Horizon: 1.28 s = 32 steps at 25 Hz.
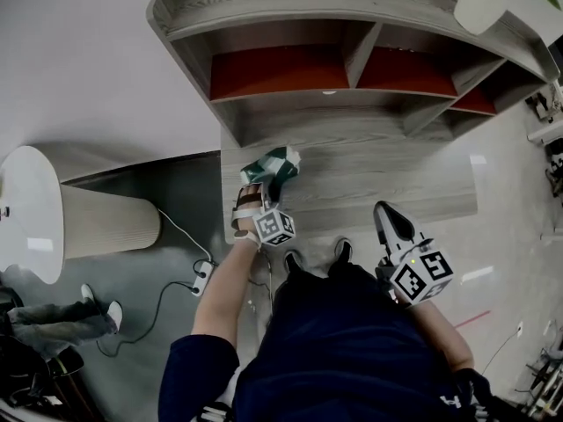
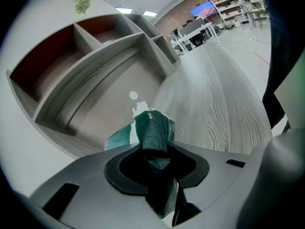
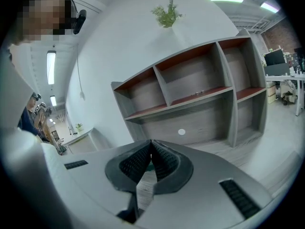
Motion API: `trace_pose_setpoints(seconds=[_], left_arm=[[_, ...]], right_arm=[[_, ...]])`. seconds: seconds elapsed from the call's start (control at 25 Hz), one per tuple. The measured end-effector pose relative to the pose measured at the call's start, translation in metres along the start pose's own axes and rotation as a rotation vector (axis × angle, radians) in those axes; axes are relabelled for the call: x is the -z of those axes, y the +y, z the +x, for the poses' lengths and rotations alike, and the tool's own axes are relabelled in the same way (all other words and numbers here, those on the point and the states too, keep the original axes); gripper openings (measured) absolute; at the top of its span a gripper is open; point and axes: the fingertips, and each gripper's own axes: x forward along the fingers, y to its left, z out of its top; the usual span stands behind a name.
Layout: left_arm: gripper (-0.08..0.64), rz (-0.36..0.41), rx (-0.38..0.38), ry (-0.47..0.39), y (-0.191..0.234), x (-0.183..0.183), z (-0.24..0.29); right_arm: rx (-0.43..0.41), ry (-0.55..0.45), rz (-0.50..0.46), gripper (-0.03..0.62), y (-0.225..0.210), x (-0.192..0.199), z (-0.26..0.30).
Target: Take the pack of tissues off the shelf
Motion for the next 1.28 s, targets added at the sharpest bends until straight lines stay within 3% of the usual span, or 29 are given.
trace_pose_setpoints(seconds=[0.64,0.96,1.28], left_arm=[[0.138,-0.031,0.090,0.065,-0.039,0.022,0.016],[0.248,-0.110,0.188,0.114,-0.053,0.023,0.016],[0.279,-0.178,0.071,0.069,-0.011,0.000,-0.007]], right_arm=[[0.023,0.030,0.002,0.014,-0.009,0.010,-0.010],[0.000,0.025,0.002,0.014,-0.006,0.011,-0.011],[-0.068,0.026,0.018,0.014,0.002,0.013,0.002]])
